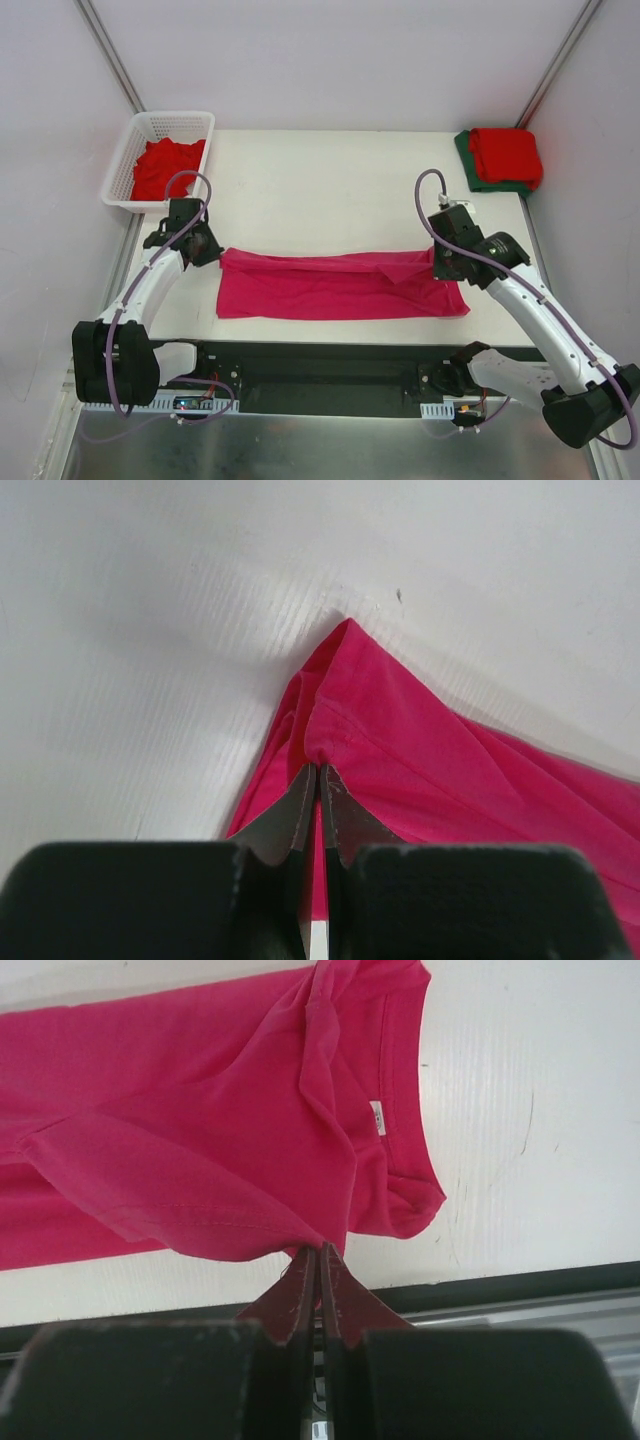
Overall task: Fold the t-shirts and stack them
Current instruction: Fold the other side of the tshirt into a rectangle
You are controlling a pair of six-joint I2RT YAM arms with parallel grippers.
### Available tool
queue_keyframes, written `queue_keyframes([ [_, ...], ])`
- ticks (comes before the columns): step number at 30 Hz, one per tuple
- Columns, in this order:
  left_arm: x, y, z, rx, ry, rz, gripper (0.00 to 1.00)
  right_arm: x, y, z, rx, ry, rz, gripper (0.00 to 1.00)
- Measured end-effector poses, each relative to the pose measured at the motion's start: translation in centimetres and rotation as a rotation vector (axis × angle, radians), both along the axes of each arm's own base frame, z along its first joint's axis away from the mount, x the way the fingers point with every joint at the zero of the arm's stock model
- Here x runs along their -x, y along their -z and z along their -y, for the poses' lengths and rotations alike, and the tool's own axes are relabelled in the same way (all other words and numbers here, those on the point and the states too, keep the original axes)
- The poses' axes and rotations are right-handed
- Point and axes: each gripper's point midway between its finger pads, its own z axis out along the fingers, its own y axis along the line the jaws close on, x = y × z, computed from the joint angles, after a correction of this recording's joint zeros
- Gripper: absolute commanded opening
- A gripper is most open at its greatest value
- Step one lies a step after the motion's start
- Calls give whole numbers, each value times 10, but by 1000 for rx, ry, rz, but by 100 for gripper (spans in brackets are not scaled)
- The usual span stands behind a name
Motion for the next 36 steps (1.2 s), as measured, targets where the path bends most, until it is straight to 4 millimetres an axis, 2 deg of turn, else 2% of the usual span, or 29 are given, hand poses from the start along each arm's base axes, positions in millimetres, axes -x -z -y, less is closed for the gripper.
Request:
queue_keyframes([
  [10, 30, 22, 8, 48, -4, -70, 0, 16, 6, -9, -30, -30, -58, 1],
  [18, 38, 19, 9, 63, -18, -47, 0, 29, 18, -14, -30, -42, -104, 1],
  [26, 49, 24, 9, 67, -24, -59, 0, 36, 21, -10, -26, -11, -120, 1],
  [36, 55, 21, 8, 66, -24, -61, 0, 41, 11, 11, 2, 89, -57, 1],
])
